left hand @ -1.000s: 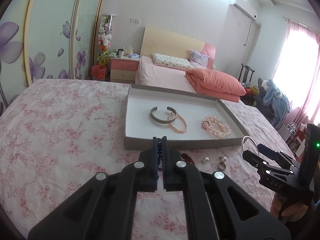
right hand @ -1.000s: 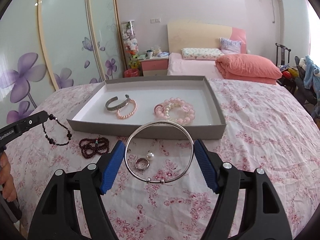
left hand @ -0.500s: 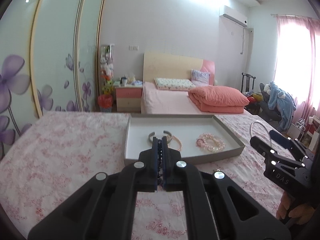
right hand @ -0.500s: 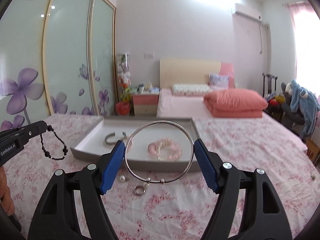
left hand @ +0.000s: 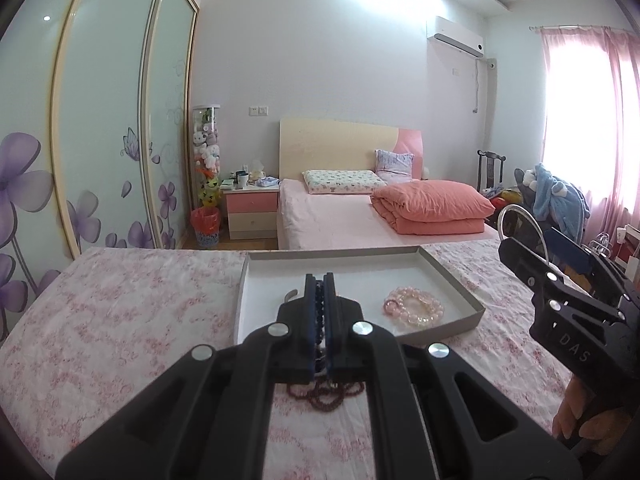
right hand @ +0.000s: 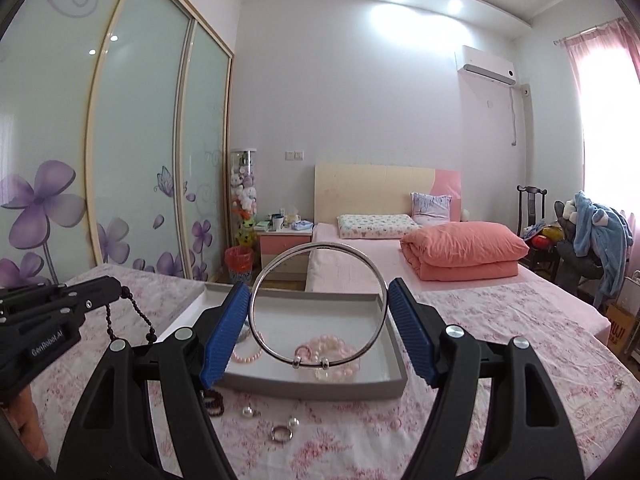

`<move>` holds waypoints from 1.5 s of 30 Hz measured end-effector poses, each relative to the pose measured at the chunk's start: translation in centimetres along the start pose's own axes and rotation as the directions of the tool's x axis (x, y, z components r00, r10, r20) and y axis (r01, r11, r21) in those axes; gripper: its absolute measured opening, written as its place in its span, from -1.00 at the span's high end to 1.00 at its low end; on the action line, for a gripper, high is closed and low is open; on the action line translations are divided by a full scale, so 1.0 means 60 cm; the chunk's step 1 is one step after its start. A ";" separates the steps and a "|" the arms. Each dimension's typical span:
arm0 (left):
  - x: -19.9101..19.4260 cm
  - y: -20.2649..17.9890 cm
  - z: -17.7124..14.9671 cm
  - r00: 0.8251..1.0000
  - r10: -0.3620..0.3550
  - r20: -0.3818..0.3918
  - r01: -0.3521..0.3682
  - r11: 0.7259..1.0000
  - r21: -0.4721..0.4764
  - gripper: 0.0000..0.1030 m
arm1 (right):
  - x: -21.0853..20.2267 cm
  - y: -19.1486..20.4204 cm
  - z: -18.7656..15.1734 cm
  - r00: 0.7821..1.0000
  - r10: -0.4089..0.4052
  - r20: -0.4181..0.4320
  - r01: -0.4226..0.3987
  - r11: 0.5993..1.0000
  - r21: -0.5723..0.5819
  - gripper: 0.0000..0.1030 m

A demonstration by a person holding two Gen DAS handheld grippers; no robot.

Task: Organize jewelry
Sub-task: 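Carry the black necklace and silver bangle over the tray with both grippers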

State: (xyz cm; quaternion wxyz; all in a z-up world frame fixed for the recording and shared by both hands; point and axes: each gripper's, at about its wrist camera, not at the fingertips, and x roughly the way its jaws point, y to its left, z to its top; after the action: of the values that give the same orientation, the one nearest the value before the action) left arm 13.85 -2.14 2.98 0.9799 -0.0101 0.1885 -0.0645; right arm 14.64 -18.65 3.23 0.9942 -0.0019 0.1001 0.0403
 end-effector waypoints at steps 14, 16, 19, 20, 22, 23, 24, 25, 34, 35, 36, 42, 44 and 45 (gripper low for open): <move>0.124 0.008 0.024 0.999 0.012 -0.032 -0.013 1.000 -0.019 0.91 | 0.095 -0.006 0.013 0.999 0.005 -0.047 -0.003 1.000 0.030 -0.39; 0.155 0.011 0.023 0.998 0.003 -0.064 -0.004 1.000 -0.024 0.91 | 0.123 -0.007 0.008 0.995 0.020 -0.097 -0.016 0.999 0.040 -0.39; 0.194 0.016 0.020 0.994 -0.006 -0.109 0.003 0.999 -0.032 0.91 | 0.159 -0.010 -0.003 0.984 0.046 -0.170 -0.034 0.997 0.071 -0.39; 0.208 0.019 0.018 0.992 -0.011 -0.128 0.007 0.999 -0.037 0.91 | 0.169 -0.010 -0.008 0.979 0.051 -0.196 -0.035 0.996 0.083 -0.39; 0.231 0.025 0.011 0.987 -0.019 -0.160 0.011 0.999 -0.047 0.91 | 0.190 -0.014 -0.019 0.967 0.070 -0.246 -0.044 0.993 0.109 -0.39; 0.241 0.026 0.009 0.985 -0.018 -0.171 0.010 0.999 -0.048 0.91 | 0.197 -0.016 -0.024 0.962 0.073 -0.264 -0.044 0.992 0.116 -0.39; 0.250 0.028 0.006 0.983 -0.017 -0.183 0.008 0.999 -0.050 0.91 | 0.206 -0.018 -0.031 0.954 0.082 -0.289 -0.047 0.991 0.124 -0.39; 0.258 0.030 0.002 0.980 -0.019 -0.196 0.009 0.999 -0.052 0.91 | 0.213 -0.017 -0.034 0.948 0.089 -0.306 -0.051 0.990 0.130 -0.39; 0.308 0.038 -0.015 0.952 -0.063 -0.301 0.043 0.996 -0.075 0.90 | 0.258 -0.016 -0.056 0.892 0.125 -0.434 -0.055 0.984 0.170 -0.39; 0.312 0.039 -0.016 0.948 -0.069 -0.311 0.045 0.996 -0.082 0.90 | 0.261 -0.018 -0.056 0.887 0.130 -0.443 -0.055 0.983 0.177 -0.40; 0.314 0.041 -0.016 0.947 -0.071 -0.315 0.044 0.995 -0.091 0.87 | 0.261 -0.021 -0.056 0.881 0.137 -0.453 -0.054 0.980 0.190 -0.40; 0.310 0.067 -0.009 0.945 -0.078 -0.319 0.024 0.985 -0.169 0.73 | 0.252 -0.044 -0.043 0.889 0.147 -0.434 -0.048 0.972 0.231 -0.40; 0.303 0.075 -0.005 0.947 -0.072 -0.313 0.014 0.983 -0.182 0.72 | 0.245 -0.049 -0.038 0.895 0.141 -0.422 -0.042 0.971 0.237 -0.40; 0.299 0.078 -0.002 0.949 -0.068 -0.309 0.010 0.982 -0.186 0.71 | 0.239 -0.050 -0.035 0.898 0.140 -0.417 -0.040 0.970 0.239 -0.40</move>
State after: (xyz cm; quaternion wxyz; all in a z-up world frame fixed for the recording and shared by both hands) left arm 30.91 0.16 -3.93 0.9309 -0.0931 0.3469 -0.0671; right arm 28.48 -20.55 -1.72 0.9381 0.1063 0.3213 0.0735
